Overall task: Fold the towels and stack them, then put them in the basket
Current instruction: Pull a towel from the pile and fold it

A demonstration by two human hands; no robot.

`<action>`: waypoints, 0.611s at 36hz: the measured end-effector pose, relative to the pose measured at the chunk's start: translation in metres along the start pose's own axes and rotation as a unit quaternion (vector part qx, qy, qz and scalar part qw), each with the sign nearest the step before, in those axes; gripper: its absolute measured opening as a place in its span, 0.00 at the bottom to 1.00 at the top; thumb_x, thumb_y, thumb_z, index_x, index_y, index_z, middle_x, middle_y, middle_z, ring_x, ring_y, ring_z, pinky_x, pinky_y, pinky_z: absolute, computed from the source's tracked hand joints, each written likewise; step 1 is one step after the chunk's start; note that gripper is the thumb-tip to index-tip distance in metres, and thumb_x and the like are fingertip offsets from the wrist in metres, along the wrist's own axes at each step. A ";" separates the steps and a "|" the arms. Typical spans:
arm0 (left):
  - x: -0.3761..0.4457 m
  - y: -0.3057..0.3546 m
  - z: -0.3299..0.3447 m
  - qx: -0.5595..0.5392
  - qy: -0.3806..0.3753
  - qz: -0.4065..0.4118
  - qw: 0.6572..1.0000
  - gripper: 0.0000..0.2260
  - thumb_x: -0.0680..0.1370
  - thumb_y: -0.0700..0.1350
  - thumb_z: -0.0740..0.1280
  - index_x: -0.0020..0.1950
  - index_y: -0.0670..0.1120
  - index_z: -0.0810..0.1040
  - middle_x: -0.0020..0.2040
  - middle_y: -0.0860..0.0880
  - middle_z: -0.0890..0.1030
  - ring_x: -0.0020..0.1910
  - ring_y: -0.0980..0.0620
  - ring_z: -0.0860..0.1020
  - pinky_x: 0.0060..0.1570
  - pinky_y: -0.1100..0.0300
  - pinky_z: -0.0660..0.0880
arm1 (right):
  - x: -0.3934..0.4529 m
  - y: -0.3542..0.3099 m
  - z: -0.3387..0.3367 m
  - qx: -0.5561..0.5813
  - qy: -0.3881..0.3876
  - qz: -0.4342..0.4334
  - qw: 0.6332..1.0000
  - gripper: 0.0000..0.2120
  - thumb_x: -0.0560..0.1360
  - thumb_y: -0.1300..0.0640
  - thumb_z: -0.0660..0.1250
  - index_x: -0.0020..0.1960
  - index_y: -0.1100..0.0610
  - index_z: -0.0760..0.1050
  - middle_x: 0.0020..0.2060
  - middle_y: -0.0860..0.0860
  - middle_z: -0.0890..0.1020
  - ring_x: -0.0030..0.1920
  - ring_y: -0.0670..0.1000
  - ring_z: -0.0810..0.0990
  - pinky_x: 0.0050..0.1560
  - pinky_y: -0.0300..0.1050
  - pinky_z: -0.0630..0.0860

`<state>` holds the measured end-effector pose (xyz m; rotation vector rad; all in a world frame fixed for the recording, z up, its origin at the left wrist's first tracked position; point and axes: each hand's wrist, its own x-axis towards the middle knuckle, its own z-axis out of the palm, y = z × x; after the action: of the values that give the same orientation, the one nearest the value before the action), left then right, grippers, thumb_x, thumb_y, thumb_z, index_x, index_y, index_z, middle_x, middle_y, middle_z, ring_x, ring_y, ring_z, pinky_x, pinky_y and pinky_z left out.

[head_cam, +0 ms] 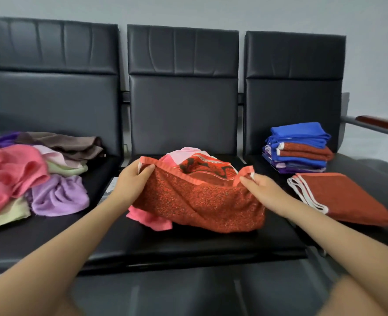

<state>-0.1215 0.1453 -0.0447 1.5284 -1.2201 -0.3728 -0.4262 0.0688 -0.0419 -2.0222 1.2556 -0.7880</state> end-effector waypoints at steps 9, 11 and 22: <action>-0.046 -0.013 0.003 0.055 -0.194 -0.061 0.978 0.07 0.80 0.43 0.65 0.46 0.54 0.79 0.47 0.55 0.80 0.51 0.55 0.77 0.53 0.64 0.71 | -0.038 0.018 -0.015 -0.031 -0.132 0.067 0.989 0.13 0.81 0.52 0.63 0.40 0.54 0.80 0.32 0.42 0.81 0.35 0.38 0.77 0.38 0.30 0.70; -0.042 -0.016 -0.004 0.032 -0.175 -0.058 0.982 0.05 0.79 0.43 0.66 0.48 0.52 0.81 0.50 0.50 0.82 0.53 0.52 0.79 0.61 0.57 0.72 | -0.040 0.022 -0.020 0.011 -0.104 0.054 0.993 0.14 0.80 0.54 0.65 0.36 0.53 0.79 0.29 0.42 0.81 0.32 0.37 0.77 0.38 0.30 0.70; 0.000 0.007 0.008 -0.024 -0.028 -0.089 0.995 0.11 0.81 0.50 0.61 0.52 0.47 0.81 0.54 0.44 0.82 0.56 0.46 0.78 0.62 0.50 0.71 | 0.007 0.007 -0.035 0.304 0.121 0.107 0.939 0.07 0.78 0.56 0.67 0.45 0.59 0.79 0.41 0.54 0.81 0.41 0.50 0.79 0.43 0.42 0.73</action>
<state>-0.1316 0.1419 -0.0415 1.5986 -1.1130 -0.5624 -0.4539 0.0531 -0.0238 -1.3003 1.1511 -1.1707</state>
